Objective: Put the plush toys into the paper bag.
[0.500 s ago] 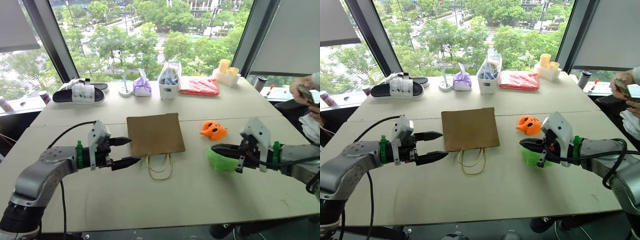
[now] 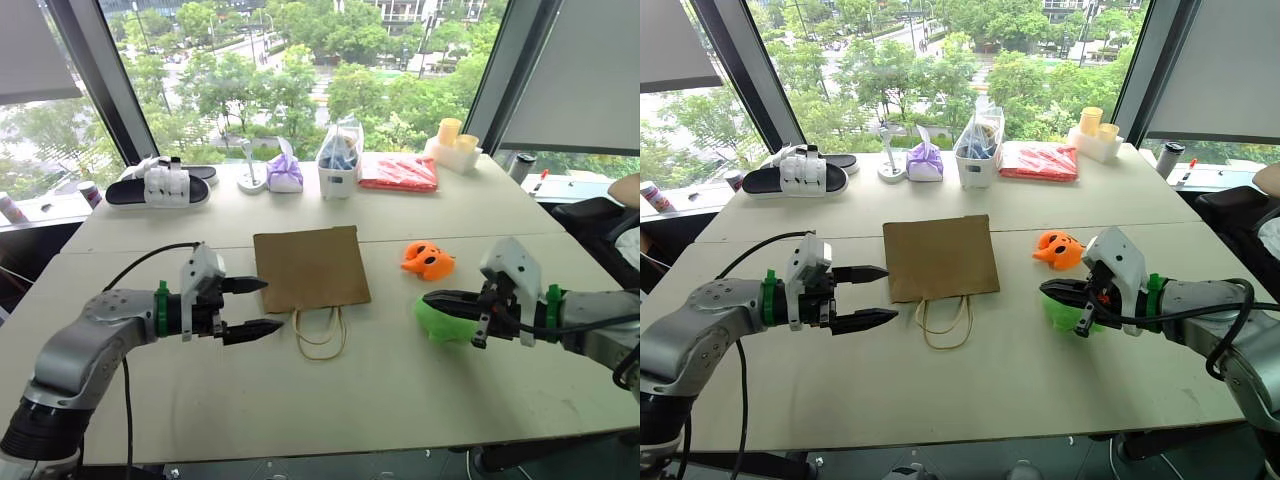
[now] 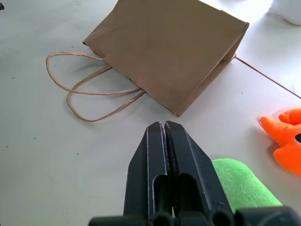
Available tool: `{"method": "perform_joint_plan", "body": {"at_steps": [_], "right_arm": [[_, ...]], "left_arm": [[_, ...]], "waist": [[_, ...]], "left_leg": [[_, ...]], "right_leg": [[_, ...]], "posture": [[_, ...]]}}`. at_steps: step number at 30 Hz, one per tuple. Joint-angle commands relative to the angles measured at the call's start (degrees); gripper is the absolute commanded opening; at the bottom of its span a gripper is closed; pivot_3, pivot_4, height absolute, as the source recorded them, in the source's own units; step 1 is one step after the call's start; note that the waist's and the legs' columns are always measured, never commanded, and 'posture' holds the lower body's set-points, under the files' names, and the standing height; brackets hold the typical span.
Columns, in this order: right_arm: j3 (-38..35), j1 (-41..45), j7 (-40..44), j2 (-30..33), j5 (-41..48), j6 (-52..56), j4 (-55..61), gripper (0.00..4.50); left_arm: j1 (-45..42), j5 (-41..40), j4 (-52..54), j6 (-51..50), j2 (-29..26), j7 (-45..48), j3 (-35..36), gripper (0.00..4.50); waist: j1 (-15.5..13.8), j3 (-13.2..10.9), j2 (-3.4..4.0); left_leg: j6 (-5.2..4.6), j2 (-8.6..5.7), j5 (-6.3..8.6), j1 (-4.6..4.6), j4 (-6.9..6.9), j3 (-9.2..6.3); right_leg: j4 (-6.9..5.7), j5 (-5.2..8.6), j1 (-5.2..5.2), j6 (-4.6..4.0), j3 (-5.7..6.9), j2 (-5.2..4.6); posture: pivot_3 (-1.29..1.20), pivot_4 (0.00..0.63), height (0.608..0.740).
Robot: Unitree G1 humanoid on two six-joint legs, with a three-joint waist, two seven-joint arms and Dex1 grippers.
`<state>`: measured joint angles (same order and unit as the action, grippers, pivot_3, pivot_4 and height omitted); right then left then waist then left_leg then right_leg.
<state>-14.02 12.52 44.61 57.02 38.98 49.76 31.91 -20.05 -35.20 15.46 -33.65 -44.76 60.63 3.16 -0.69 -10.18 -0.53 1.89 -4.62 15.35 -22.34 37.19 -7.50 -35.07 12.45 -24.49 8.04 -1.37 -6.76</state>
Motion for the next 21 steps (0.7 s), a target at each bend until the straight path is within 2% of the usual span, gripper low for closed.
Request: {"method": "perform_joint_plan", "body": {"at_steps": [1, 5, 15, 21], "right_arm": [[-1.96, 0.14, -0.53, 0.29, 0.47, -0.07, 1.76, 0.0], [-1.68, -0.18, -0.99, 0.13, 0.39, -0.25, 2.2, 0.0], [-0.38, -0.73, -2.26, -0.43, -0.66, -1.15, 3.24, 0.0], [-0.37, -1.45, -3.41, -1.2, -0.95, -1.09, 4.2, 0.0]], "left_arm": [[-1.49, 2.87, -1.35, 5.64, -0.37, 2.26, -0.23, 4.47], [-3.79, 6.05, -5.87, 12.71, 1.02, 4.99, -1.31, 4.47], [-10.19, 16.62, -20.73, 34.94, 3.43, 19.08, -10.73, 4.47], [-15.0, 22.37, -32.58, 45.68, 8.17, 20.53, -14.27, 4.47]], "waist": [[0.0, 0.0, 0.0], [-0.08, 0.0, 0.0], [-0.02, 0.0, 0.0], [-0.07, 0.0, -0.01]], "left_leg": [[0.0, 0.0, 0.0, 0.0, 0.0, 0.0], [0.0, 0.0, 0.0, 0.0, 0.0, 0.0], [0.0, 0.0, 0.0, -0.02, 0.01, 0.01], [0.0, -0.02, 0.0, -0.01, 0.02, 0.01]], "right_leg": [[0.0, 0.0, 0.0, 0.0, 0.0, 0.0], [0.0, 0.0, 0.0, 0.0, 0.0, 0.0], [0.02, 0.0, 0.0, 0.0, 0.01, -0.01], [0.01, -0.02, 0.0, 0.02, 0.01, -0.01]], "posture": [[0.0, 0.15, 0.74], [0.0, 0.15, 0.74], [0.0, 0.15, 0.74], [0.0, 0.15, 0.74]]}}
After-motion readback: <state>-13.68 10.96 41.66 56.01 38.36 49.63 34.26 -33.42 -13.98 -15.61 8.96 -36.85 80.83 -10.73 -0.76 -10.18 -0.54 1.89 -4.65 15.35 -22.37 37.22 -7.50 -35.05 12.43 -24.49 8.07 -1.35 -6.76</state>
